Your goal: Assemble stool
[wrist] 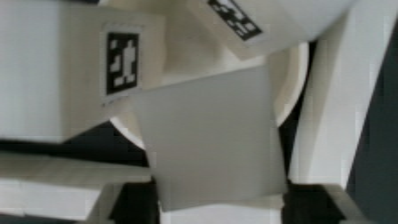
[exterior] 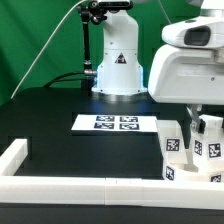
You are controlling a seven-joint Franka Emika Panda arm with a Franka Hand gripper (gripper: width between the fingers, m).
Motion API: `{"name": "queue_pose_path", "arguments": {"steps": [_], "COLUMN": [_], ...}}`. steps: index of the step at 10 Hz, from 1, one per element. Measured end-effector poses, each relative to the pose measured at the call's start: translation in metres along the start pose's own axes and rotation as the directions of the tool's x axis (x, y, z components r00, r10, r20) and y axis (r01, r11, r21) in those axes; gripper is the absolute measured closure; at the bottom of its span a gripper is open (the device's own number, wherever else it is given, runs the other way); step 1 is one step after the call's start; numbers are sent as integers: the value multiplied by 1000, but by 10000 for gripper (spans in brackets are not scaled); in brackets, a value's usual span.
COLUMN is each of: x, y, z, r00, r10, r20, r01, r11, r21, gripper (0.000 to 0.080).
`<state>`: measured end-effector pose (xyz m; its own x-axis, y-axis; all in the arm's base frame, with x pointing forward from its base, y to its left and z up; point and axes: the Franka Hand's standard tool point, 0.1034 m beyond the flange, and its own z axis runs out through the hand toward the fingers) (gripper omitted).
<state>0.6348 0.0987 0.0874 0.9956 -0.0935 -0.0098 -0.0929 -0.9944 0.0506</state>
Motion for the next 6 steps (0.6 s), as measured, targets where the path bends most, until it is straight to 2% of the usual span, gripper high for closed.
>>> {"name": "queue_pose_path", "arguments": {"steps": [1, 3, 5, 6], "x": [1, 2, 2, 2], "y": [0, 2, 2, 1], "z": [0, 1, 0, 0], "r00": [995, 953, 857, 835], "r10": [100, 304, 513, 549], "r20": [-3, 7, 39, 42], "r01": [-100, -304, -514, -550], "r11": [995, 952, 853, 831], "r21": [5, 30, 86, 85], "gripper": [463, 463, 463, 463]}}
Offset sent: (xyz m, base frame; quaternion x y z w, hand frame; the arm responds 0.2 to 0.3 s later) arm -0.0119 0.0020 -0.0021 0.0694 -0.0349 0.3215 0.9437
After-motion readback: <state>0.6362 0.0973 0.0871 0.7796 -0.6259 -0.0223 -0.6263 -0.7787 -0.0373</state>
